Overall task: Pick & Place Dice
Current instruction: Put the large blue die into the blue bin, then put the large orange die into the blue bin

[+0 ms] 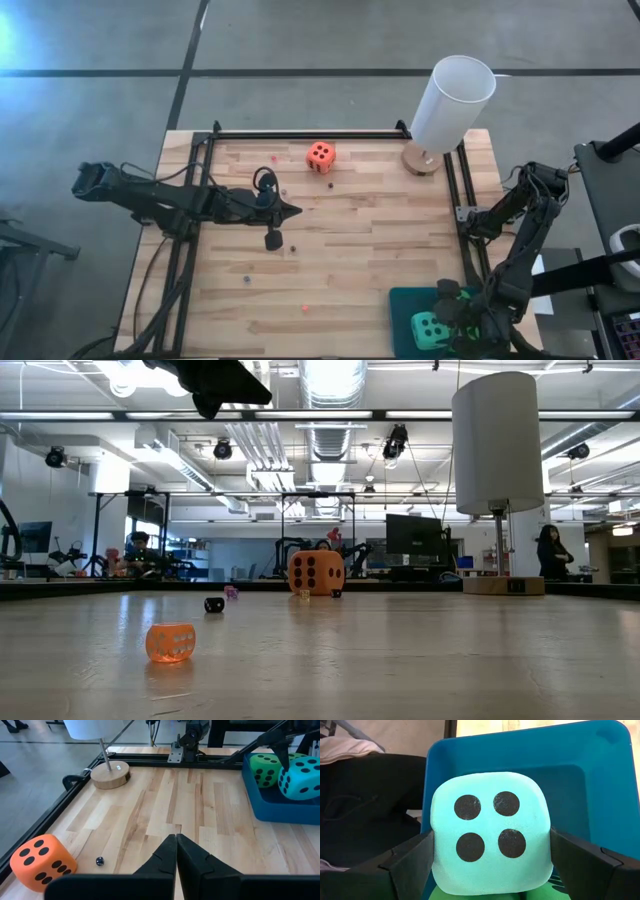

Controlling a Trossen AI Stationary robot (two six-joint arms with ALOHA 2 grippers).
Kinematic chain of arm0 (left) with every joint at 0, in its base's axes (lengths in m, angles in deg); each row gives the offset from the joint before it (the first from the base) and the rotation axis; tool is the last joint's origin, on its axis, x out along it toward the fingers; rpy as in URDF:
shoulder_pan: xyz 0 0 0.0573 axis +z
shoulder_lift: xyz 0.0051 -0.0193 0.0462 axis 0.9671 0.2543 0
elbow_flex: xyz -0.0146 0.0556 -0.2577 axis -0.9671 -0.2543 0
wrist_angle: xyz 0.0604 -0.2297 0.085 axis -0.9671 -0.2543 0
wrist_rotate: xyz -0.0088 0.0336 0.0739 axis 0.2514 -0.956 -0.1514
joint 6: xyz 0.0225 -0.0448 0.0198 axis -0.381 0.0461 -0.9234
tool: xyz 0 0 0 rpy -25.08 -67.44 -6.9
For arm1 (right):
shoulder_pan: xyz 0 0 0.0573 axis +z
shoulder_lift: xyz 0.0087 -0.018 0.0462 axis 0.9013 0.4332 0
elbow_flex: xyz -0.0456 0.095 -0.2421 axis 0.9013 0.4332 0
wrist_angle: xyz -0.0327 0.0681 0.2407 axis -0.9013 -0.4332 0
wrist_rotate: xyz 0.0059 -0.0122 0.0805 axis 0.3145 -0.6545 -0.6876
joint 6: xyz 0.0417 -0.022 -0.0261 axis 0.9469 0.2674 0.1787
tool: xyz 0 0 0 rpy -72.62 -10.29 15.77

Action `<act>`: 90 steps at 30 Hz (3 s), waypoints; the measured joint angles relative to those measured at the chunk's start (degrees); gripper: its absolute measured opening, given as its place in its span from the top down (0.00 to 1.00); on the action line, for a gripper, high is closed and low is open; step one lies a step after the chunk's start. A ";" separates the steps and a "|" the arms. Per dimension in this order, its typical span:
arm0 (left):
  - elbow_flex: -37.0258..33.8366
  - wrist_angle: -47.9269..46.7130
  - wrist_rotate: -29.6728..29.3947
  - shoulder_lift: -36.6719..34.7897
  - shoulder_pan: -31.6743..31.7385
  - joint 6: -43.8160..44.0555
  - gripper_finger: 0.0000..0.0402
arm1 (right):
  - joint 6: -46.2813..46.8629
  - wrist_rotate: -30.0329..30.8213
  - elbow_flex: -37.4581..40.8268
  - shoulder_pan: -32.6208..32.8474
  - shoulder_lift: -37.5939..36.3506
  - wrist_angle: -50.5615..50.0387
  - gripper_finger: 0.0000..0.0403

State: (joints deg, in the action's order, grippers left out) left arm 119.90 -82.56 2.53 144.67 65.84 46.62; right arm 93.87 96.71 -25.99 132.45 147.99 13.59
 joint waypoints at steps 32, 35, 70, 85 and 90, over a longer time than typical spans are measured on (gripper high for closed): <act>0.00 -0.01 0.02 0.00 0.04 0.02 0.96 | 0.17 0.02 0.00 0.00 0.00 2.38 0.12; 0.00 0.00 0.02 0.00 0.04 0.02 0.96 | 0.04 0.02 0.00 0.00 0.00 2.34 0.12; 0.00 0.00 0.02 0.00 -0.02 0.02 0.96 | -0.12 0.94 -0.14 0.00 -0.43 3.84 0.01; 0.00 -0.17 0.02 0.00 -0.02 0.02 0.96 | -1.26 11.42 -0.68 -0.55 -1.75 2.27 0.01; 0.00 -0.36 0.02 0.00 -0.02 0.02 0.96 | -2.83 16.27 -0.68 -2.22 -2.45 2.08 0.01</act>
State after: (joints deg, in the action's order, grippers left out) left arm 119.90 -82.92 2.55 144.67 65.81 46.64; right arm 91.04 112.98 -26.67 130.23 145.54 15.68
